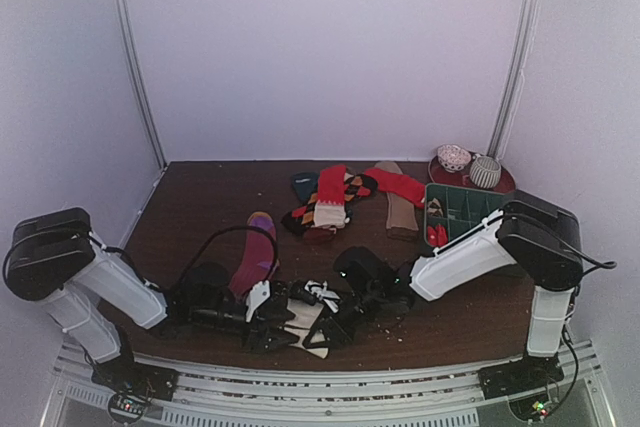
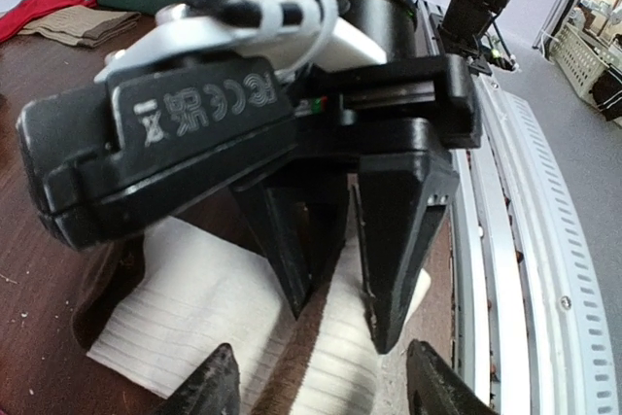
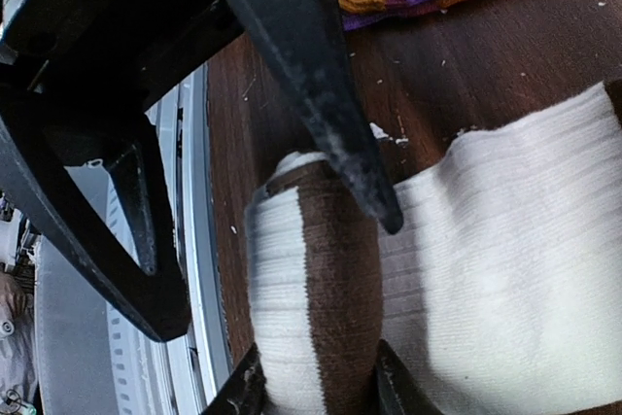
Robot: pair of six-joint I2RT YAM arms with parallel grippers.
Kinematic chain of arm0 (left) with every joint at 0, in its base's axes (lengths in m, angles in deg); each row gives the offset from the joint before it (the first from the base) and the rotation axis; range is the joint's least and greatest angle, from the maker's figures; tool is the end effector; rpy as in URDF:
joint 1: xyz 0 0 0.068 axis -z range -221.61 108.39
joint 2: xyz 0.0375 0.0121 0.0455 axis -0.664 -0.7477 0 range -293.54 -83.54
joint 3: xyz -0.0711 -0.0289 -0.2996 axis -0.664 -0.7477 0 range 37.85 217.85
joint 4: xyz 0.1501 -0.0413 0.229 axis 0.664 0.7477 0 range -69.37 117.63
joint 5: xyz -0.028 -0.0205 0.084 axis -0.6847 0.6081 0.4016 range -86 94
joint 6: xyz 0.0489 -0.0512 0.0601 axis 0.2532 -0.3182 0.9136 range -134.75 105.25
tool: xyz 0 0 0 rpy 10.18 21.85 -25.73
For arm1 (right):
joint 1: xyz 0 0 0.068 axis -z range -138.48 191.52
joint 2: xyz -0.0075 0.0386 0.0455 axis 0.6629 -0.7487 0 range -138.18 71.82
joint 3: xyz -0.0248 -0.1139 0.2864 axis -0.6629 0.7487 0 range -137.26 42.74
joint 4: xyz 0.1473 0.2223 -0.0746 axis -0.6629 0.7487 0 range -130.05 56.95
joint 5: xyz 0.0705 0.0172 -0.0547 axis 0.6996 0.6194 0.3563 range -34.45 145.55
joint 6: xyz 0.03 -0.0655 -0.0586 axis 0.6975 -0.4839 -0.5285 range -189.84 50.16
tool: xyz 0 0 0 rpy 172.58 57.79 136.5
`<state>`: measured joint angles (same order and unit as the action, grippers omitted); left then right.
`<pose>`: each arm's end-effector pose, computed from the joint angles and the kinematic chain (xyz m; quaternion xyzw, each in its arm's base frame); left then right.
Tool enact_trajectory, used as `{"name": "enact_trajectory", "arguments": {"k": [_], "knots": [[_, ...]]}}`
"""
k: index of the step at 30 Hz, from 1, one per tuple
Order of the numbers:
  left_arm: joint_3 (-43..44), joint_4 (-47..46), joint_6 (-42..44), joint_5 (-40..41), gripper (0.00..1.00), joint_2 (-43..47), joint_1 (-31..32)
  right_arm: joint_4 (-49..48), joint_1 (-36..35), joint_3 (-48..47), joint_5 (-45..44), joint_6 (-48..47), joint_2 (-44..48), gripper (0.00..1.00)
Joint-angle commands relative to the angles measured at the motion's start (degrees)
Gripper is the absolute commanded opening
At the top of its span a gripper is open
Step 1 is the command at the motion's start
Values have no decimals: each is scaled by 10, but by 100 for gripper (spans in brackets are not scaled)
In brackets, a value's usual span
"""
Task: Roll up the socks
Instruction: Roll a pair of socks at the center of the board.
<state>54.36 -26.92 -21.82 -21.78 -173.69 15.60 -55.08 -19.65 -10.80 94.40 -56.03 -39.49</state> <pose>0.1244 -0.2602 0.1154 0.4574 0.6992 -0.4347 0.3361 0.1575 0.3949 0.1109 -0.4691 0.7377 0.4718 0.1145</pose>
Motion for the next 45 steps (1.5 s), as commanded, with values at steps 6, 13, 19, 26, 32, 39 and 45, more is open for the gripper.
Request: {"name": "enact_trajectory", "arguments": {"k": [6,13,19,26,32,39,45], "knots": [[6,-43,-19,-15,62,-50,3,137,9,27,-43,-4,-53,34],[17,-28,-18,-11,38,-62,4,135,9,25,-40,-6,-56,34],[33,8,-26,-10,0,-80,6,133,10,17,-49,-5,-53,37],[64,153,-131,26,0,-81,5,72,15,75,-181,-20,88,51],[108,283,-202,26,0,-89,0,-53,-21,198,-296,-150,264,61],[111,319,-240,15,0,-96,-3,-83,-70,199,-335,-270,231,61],[104,314,-242,8,0,-103,-3,-96,-78,165,-338,-323,178,60]]}}
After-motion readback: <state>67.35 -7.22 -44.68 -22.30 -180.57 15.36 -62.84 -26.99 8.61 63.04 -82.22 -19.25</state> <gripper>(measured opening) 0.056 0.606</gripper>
